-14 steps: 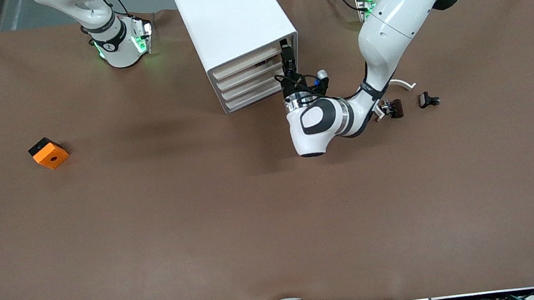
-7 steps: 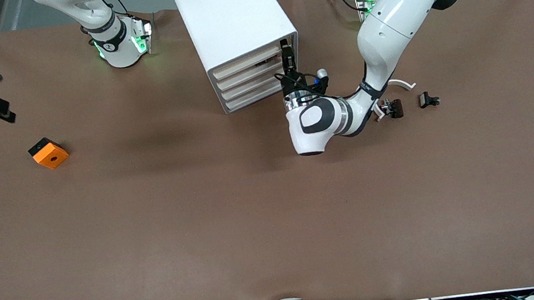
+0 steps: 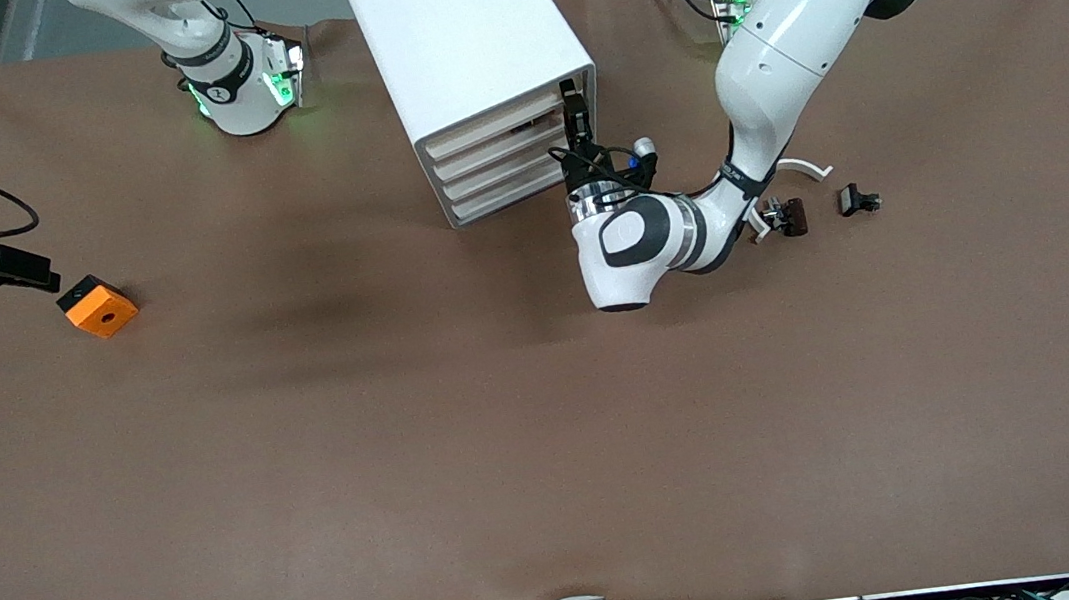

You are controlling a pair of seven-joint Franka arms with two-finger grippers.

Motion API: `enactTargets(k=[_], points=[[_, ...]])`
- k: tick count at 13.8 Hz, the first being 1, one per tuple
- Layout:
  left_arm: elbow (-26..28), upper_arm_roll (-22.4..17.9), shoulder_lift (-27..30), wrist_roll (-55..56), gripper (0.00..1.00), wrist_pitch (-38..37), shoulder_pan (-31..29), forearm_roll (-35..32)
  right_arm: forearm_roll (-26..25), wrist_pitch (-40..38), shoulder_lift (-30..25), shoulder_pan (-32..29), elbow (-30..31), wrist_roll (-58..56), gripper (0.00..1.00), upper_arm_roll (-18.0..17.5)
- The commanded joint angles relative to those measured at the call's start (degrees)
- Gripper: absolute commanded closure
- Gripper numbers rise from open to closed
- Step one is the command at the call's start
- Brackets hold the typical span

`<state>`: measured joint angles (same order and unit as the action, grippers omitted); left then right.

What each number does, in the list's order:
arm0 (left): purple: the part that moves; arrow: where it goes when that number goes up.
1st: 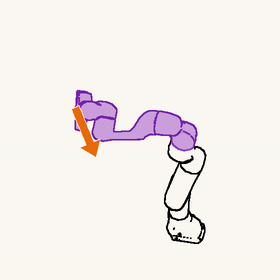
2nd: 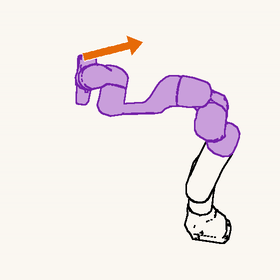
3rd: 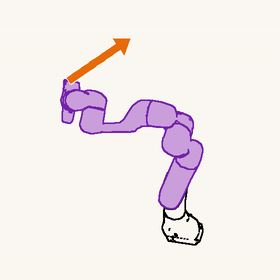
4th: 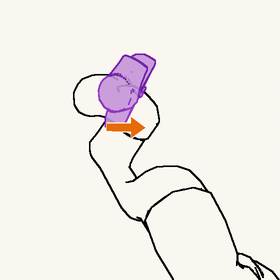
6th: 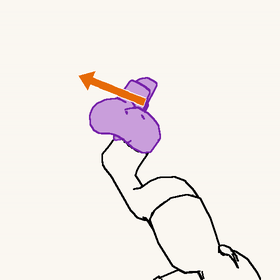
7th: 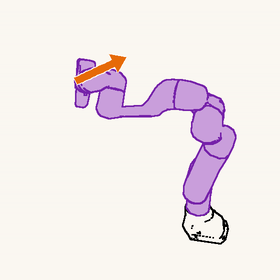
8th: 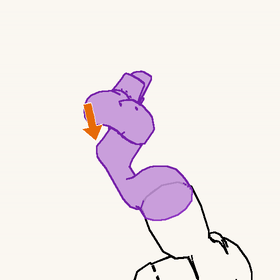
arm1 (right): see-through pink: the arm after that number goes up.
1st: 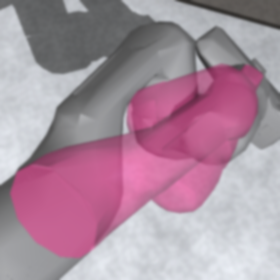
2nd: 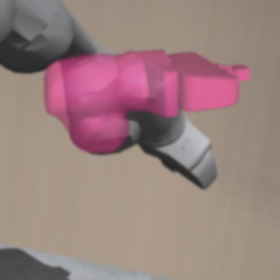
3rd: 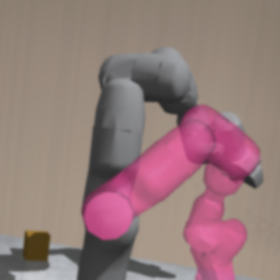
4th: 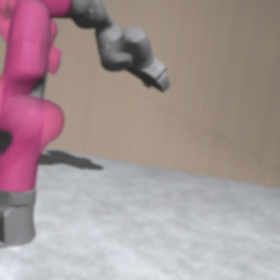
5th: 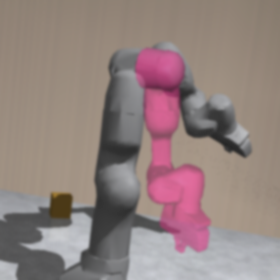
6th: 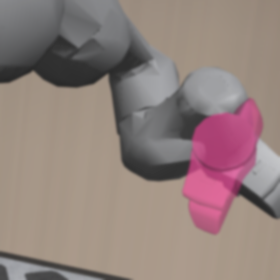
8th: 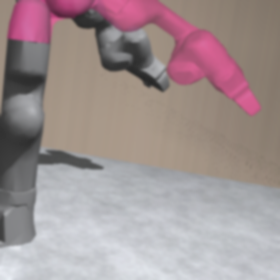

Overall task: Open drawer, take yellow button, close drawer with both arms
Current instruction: 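Pull the drawer open with the left gripper while the right gripper approaches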

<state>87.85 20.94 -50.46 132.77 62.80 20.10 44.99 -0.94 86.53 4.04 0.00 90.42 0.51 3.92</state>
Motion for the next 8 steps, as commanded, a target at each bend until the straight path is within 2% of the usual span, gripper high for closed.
enactTargets(k=[1,4,8], points=[[0.7,0.4,0.7,1.0,0.90,-0.4,-0.8,0.9,-1.8,-0.8,2.5,-0.3,-1.7,-0.1,0.00,-0.2],[-0.1,0.4,1.2,1.0,0.90,-0.4,-2.1,1.0,-5.0,-0.7,3.4,-0.3,-1.8,-0.2,0.00,-0.2],[-0.4,0.4,1.5,1.0,0.90,-0.4,-4.5,1.0,-5.4,-0.8,4.8,-0.7,-2.3,0.0,0.00,-0.2]])
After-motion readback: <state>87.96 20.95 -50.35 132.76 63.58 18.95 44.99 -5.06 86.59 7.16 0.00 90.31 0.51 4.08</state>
